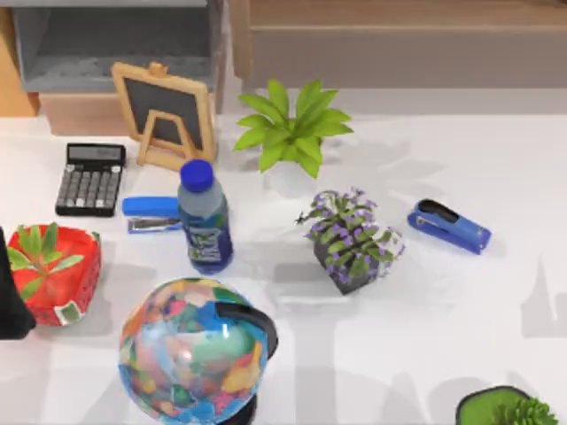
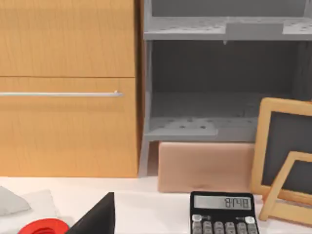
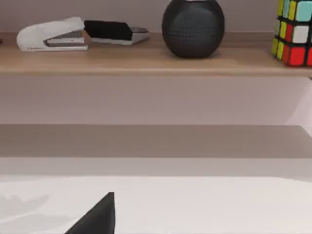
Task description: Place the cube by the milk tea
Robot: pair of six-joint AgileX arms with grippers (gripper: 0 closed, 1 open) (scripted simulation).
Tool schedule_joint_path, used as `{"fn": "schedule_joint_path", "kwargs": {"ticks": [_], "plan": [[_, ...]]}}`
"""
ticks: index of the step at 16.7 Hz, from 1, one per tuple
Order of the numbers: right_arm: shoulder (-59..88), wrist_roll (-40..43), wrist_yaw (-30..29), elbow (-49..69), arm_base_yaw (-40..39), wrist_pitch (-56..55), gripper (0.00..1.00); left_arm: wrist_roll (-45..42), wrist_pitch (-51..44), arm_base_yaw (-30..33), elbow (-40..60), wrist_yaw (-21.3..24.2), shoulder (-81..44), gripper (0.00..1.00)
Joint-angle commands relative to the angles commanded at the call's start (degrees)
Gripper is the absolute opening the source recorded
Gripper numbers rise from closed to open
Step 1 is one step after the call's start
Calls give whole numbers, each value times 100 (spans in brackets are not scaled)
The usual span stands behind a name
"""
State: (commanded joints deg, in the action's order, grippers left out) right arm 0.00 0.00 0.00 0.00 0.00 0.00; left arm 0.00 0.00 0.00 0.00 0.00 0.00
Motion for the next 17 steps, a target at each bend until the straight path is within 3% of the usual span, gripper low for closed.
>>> {"fn": "schedule_joint_path", "kwargs": {"ticks": [4, 8, 17], "plan": [[175, -20, 61, 100, 36, -111, 100, 0, 0, 0, 0, 0, 0, 100], [1251, -73, 334, 670, 269, -743, 100, 0, 0, 0, 0, 0, 0, 100], [6171, -75, 1217, 3116, 1320, -3421, 100, 0, 0, 0, 0, 0, 0, 100]]}}
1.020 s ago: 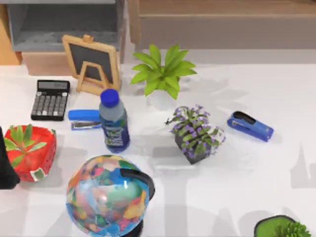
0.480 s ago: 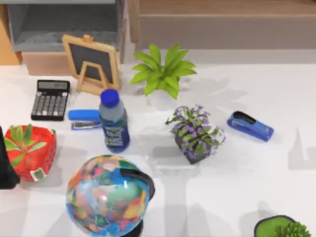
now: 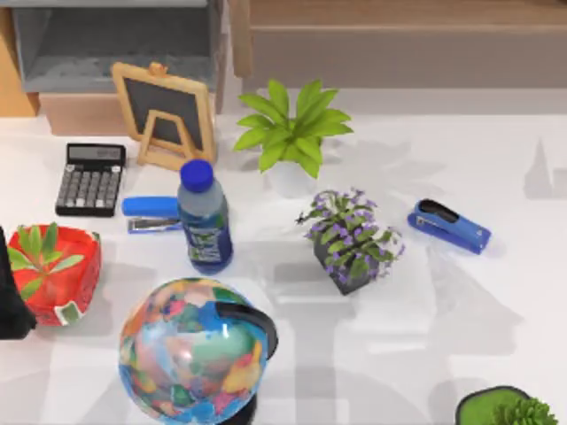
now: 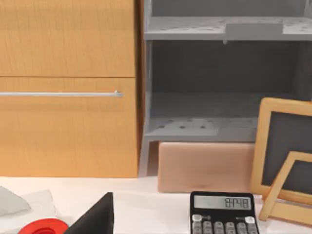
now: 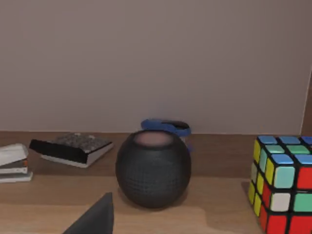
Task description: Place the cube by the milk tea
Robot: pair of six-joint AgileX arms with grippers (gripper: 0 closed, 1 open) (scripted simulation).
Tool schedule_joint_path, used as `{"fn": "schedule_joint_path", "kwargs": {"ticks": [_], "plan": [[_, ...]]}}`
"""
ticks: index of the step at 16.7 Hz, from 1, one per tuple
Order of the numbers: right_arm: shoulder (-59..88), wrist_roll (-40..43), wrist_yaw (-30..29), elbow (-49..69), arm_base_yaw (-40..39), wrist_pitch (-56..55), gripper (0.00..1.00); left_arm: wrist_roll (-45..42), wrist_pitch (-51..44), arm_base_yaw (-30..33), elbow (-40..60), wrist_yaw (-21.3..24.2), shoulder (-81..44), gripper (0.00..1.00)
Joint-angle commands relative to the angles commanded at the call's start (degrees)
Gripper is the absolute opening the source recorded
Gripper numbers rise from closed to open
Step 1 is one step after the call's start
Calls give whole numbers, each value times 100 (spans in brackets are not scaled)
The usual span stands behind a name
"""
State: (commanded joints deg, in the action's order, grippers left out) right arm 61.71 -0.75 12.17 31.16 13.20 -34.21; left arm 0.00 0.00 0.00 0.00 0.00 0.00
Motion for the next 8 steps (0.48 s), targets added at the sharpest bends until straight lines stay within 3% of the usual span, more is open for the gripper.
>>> {"fn": "schedule_joint_path", "kwargs": {"ticks": [8], "plan": [[4152, 12, 746, 1867, 795, -2052, 100, 0, 0, 0, 0, 0, 0, 100]]}}
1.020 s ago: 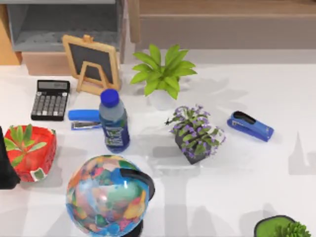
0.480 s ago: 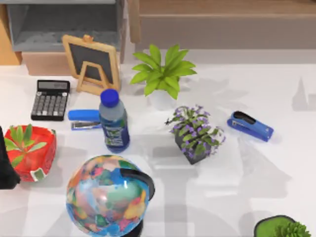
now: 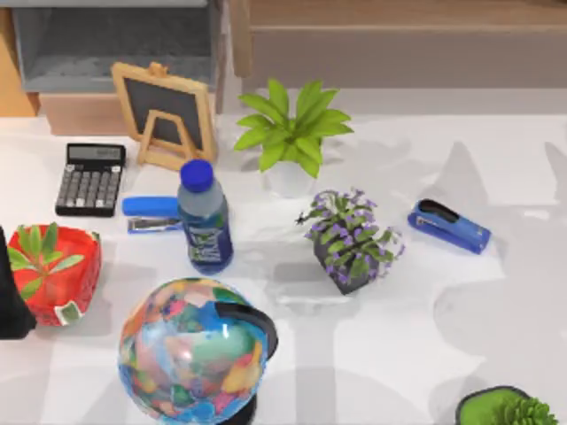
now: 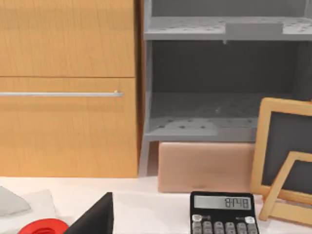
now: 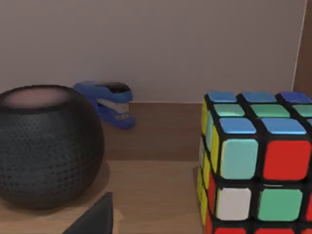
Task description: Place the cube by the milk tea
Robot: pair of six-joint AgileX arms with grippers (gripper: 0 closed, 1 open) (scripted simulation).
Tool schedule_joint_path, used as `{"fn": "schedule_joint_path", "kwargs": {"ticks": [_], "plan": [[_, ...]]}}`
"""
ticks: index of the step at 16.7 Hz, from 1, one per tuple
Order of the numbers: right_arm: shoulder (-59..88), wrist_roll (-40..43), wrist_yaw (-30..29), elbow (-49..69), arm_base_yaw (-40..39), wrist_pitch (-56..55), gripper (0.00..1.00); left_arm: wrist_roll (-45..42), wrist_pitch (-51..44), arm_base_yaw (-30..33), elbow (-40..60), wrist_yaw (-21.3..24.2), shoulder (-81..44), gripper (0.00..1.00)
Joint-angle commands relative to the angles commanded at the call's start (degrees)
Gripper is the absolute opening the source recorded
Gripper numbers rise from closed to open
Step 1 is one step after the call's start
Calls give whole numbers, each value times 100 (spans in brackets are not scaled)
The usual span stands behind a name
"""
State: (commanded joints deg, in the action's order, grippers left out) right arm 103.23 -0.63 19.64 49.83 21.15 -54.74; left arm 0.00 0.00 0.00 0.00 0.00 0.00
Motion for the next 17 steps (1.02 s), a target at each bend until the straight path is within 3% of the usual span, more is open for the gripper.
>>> {"fn": "schedule_joint_path", "kwargs": {"ticks": [6, 12, 17], "plan": [[1115, -26, 210, 480, 246, -536, 100, 0, 0, 0, 0, 0, 0, 100], [1129, -26, 175, 541, 198, -485, 100, 0, 0, 0, 0, 0, 0, 100], [1575, -27, 0, 1379, 30, -118, 100, 0, 0, 0, 0, 0, 0, 100]]}}
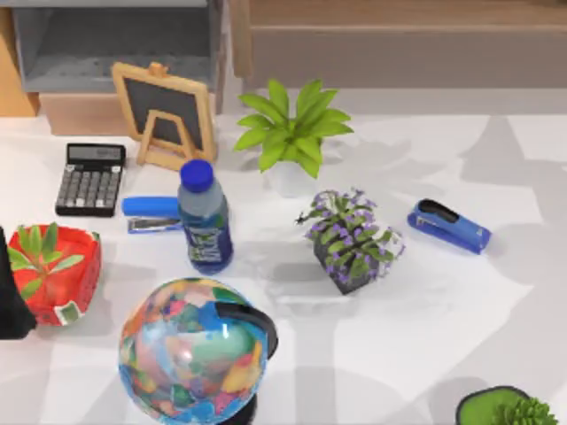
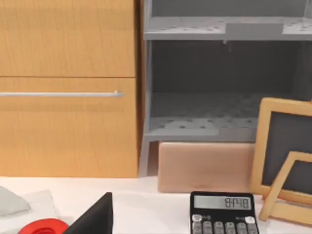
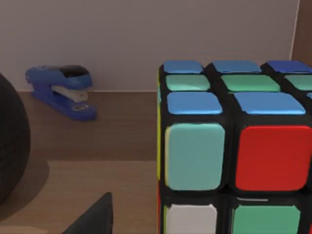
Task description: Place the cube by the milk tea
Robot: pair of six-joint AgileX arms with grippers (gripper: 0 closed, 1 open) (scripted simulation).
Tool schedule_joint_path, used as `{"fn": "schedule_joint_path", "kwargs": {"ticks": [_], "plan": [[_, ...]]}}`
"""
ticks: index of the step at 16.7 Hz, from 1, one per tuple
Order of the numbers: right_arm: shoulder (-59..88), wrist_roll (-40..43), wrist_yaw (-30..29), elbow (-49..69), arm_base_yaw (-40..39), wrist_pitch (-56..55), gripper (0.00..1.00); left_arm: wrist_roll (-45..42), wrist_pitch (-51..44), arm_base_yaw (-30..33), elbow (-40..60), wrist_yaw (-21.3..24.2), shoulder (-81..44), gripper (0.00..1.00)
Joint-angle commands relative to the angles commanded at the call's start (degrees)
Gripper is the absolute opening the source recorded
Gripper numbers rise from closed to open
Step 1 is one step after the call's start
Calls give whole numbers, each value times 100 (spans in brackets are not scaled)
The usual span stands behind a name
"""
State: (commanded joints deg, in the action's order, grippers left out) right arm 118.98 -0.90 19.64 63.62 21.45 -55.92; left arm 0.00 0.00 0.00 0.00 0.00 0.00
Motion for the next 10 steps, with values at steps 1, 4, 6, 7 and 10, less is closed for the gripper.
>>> {"fn": "schedule_joint_path", "kwargs": {"ticks": [1, 4, 6, 7, 10], "plan": [[128, 2, -31, 197, -28, 71, 100, 0, 0, 0, 0, 0, 0, 100], [426, 10, -91, 612, -76, 211, 100, 0, 0, 0, 0, 0, 0, 100], [457, 11, -97, 653, -79, 224, 100, 0, 0, 0, 0, 0, 0, 100], [457, 11, -97, 653, -79, 224, 100, 0, 0, 0, 0, 0, 0, 100], [457, 11, -97, 653, -79, 224, 85, 0, 0, 0, 0, 0, 0, 100]]}}
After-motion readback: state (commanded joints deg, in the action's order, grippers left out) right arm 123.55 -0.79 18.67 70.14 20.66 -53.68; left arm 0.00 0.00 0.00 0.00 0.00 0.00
